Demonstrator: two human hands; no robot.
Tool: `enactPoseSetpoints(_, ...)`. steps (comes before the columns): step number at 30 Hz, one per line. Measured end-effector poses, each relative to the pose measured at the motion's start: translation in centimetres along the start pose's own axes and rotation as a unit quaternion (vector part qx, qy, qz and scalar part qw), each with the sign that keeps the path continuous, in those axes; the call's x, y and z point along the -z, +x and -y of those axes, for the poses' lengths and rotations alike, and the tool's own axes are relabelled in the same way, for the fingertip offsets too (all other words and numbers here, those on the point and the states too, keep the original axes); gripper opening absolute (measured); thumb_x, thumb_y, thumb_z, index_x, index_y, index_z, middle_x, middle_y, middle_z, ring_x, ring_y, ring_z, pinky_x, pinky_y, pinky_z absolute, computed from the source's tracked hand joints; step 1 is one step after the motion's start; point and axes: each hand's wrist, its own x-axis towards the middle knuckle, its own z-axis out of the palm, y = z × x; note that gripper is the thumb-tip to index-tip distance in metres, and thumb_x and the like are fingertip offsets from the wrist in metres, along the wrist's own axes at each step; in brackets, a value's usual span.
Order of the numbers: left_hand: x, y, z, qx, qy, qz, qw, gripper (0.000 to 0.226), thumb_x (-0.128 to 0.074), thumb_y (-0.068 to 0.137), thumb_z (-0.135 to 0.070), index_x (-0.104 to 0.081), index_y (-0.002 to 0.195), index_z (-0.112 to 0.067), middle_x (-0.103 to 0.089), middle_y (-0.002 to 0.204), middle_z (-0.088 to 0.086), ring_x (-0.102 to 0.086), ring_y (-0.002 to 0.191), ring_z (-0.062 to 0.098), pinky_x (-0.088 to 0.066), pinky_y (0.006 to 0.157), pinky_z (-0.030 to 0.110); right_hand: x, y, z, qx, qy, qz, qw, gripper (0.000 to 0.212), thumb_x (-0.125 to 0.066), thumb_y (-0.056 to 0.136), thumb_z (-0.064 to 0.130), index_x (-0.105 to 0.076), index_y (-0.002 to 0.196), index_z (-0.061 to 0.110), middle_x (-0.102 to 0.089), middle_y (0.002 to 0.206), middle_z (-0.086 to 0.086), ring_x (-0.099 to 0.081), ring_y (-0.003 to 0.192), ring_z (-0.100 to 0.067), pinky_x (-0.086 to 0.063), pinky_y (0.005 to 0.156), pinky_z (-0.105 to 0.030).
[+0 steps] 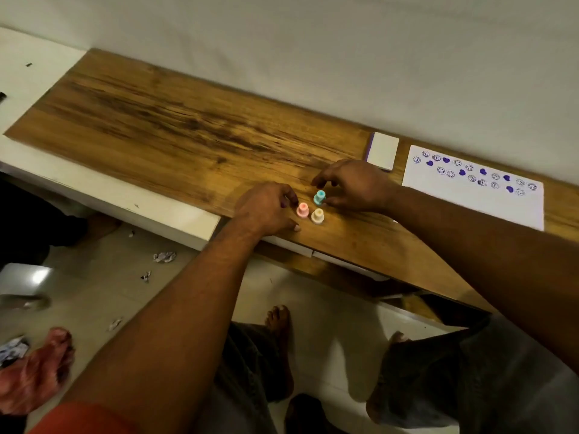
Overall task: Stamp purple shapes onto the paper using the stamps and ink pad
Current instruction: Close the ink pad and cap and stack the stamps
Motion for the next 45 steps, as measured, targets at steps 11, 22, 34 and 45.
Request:
enactPoseSetpoints(11,-1.4,2.2,-1.4,0.0,-0.032,-0.048,0.998,0.038,-0.088,0.077,-0.051,-0.073,0.11,-0.041,-0.065,0.084,-0.019,-0.065,0.086,0.006,-0.053,0.073,0.029,0.1,3.8,-3.6,-0.114,-0.04,-0.065,0.991,0.038,-0.072,0.09,0.046,-0.072,0.122,0.025,-0.07,0.114,0.002,-0.058,0.094,-0.013,-0.036,0.058,-0.021)
enactPoseSetpoints(22,-1.6,4.1,-3.7,0.012,-0.012,-0.051,0.999,0.031,-0.086,0.079,-0.048,-0.073,0.106,-0.04,-0.074,0.1,-0.012,-0.069,0.098,0.014,-0.056,0.085,0.034,3.3,5.9,-11.2,-0.32,-0.029,-0.15,0.935,0.04,-0.081,0.081,0.048,-0.077,0.112,0.023,-0.075,0.106,-0.005,-0.069,0.097,-0.027,-0.05,0.074,-0.032)
enactPoseSetpoints(34,-1.7,4.1,-3.9,0.017,-0.022,-0.051,0.998,0.035,-0.086,0.08,-0.047,-0.072,0.111,-0.04,-0.075,0.104,-0.01,-0.069,0.102,0.015,-0.057,0.086,0.034,3.5,5.3,-11.8,-0.312,-0.013,-0.145,0.939,0.044,-0.08,0.083,0.045,-0.073,0.118,0.018,-0.073,0.114,-0.008,-0.067,0.102,-0.028,-0.054,0.079,-0.037)
enactPoseSetpoints(45,-2.2,4.2,-3.9,0.03,-0.057,-0.065,0.996,0.035,-0.09,0.075,-0.047,-0.074,0.105,-0.042,-0.076,0.098,-0.013,-0.07,0.095,0.012,-0.057,0.081,0.032,3.3,0.0,-5.4,-0.095,0.055,-0.141,0.984,0.036,-0.079,0.086,0.048,-0.073,0.116,0.029,-0.063,0.078,0.011,-0.061,0.073,-0.009,-0.055,0.068,-0.035)
